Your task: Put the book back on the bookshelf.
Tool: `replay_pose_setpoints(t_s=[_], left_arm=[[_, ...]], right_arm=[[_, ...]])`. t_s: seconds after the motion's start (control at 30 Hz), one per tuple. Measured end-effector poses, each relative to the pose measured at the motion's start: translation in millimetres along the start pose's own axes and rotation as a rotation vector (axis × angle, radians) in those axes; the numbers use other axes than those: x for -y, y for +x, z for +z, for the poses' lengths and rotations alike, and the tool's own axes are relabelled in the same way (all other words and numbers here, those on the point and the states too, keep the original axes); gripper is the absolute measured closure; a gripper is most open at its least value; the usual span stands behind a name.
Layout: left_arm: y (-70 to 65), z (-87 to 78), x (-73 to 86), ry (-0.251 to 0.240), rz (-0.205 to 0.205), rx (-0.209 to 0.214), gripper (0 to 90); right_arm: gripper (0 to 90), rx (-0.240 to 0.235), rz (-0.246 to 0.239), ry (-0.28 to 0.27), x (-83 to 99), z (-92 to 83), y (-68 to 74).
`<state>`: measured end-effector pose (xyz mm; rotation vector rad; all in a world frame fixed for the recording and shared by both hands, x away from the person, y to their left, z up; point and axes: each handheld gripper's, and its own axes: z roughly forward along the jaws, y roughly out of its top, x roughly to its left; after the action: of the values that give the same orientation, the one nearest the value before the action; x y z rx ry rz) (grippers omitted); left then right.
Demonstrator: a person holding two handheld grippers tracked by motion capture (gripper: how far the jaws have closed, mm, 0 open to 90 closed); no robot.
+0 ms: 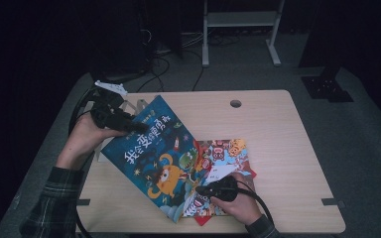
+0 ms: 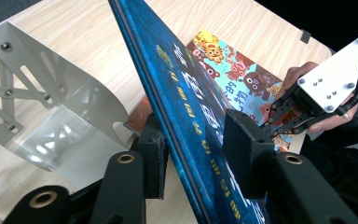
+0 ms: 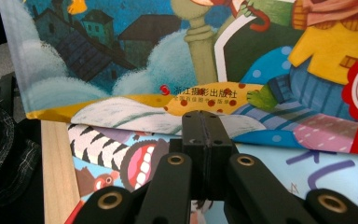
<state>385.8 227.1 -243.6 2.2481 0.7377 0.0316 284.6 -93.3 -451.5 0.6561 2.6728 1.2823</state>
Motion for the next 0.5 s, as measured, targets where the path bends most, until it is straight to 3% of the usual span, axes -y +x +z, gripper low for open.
replay_pose_setpoints(t_s=[0.33,0.47,0.5], left_arm=[[-10.0,-6.5,-20.7,0.039,0.022,-0.005,66.5],[-14.4,-7.0,-29.1,0.050,0.025,0.006,69.1],[-16.7,-7.3,-34.3,0.057,0.036,0.029,70.9]], right_arm=[[88.9,-0.011,-0.005,0.006,-8.7,9.7,1.8],[88.7,-0.011,-0.010,0.002,-10.1,11.8,2.3],[88.1,-0.012,-0.009,0.003,-10.8,12.7,3.0]])
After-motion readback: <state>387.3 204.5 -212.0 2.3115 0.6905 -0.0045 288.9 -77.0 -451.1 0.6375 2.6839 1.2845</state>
